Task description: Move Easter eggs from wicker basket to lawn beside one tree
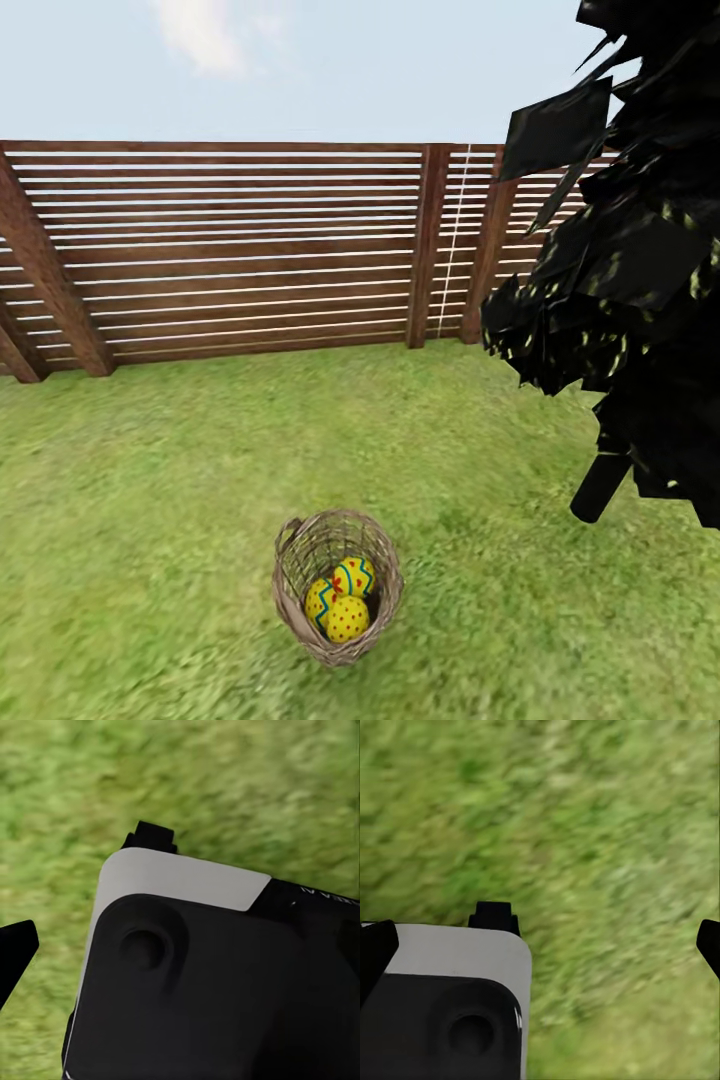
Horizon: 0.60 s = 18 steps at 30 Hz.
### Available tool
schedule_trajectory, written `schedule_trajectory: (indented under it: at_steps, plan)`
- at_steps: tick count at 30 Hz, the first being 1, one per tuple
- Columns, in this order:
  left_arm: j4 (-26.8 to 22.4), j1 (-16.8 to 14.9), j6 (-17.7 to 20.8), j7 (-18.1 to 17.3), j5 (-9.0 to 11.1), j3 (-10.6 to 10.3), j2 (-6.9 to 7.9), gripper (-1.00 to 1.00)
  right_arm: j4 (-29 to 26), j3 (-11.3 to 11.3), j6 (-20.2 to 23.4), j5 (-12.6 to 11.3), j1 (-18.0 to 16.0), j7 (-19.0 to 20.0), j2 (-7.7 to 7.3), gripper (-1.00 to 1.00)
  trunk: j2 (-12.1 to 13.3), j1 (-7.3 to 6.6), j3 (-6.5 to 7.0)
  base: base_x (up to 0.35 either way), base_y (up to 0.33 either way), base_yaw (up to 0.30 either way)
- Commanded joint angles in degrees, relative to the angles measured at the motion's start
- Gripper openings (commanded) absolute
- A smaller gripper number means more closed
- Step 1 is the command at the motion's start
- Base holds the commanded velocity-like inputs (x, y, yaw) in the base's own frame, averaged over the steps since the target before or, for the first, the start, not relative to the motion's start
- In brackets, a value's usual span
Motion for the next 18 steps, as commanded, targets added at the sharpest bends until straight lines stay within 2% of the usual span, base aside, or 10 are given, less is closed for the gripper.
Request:
schedule_trajectory:
  at_steps: [1,5,7,8,9,10,11,13,16,18]
  plan:
    - [0.11,-0.07,0.08,-0.12,0.32,0.15,-0.01,1.00,0.25,0.10,-0.34,0.37,-0.10,-0.26,0.00,1.00,-0.03,0.01,-0.05,0.064,0.040,0.000]
    - [0.05,-0.07,0.14,-0.13,0.27,0.17,-0.48,1.00,0.15,0.09,-0.23,0.32,-0.10,-0.27,-0.09,1.00,-0.03,0.01,-0.05,0.013,0.008,0.000]
    - [-0.66,-0.06,0.31,-0.22,-0.29,-0.76,-2.16,1.00,0.04,0.18,-0.38,0.43,-0.10,-0.19,-0.13,1.00,-0.03,0.01,-0.05,0.001,0.001,0.000]
    - [-1.50,-0.13,0.43,0.01,-0.44,-1.25,-1.47,1.00,-0.21,0.19,-0.08,0.53,-0.23,-0.30,-0.16,1.00,-0.03,0.01,-0.05,0.000,0.000,0.000]
    - [-14.16,-3.84,6.59,0.03,0.01,-1.59,5.60,1.00,-4.86,0.18,11.58,0.63,-5.64,-0.76,-0.17,1.00,-0.03,0.01,-0.05,0.000,0.000,0.000]
    - [-17.88,-5.72,12.93,0.15,-0.10,-1.60,6.36,1.00,-7.62,0.12,17.67,0.40,-8.11,-0.58,-0.09,1.00,-0.03,0.01,-0.05,0.000,0.000,0.000]
    - [-19.08,-6.43,15.26,0.20,-0.15,-1.62,6.48,1.00,-8.56,0.08,19.61,0.33,-8.78,-0.53,-0.04,1.00,-0.03,0.01,-0.05,0.000,0.000,0.000]
    - [-24.08,-9.71,23.72,0.29,-0.28,-1.66,6.86,1.00,-12.39,-0.05,26.26,0.09,-11.19,-0.44,0.11,1.00,-0.03,0.01,-0.05,0.000,0.000,0.000]
    - [-30.52,-13.48,29.71,0.28,-0.32,-1.68,7.18,1.00,-16.59,-0.23,31.18,-0.16,-13.68,-0.63,0.27,1.00,-0.03,0.01,-0.05,0.000,0.000,0.000]
    - [-34.08,-15.16,31.29,0.18,-0.30,-1.69,7.24,1.00,-18.57,-0.35,32.50,-0.36,-15.15,-0.69,0.31,1.00,-0.03,0.01,-0.05,0.000,0.000,0.000]
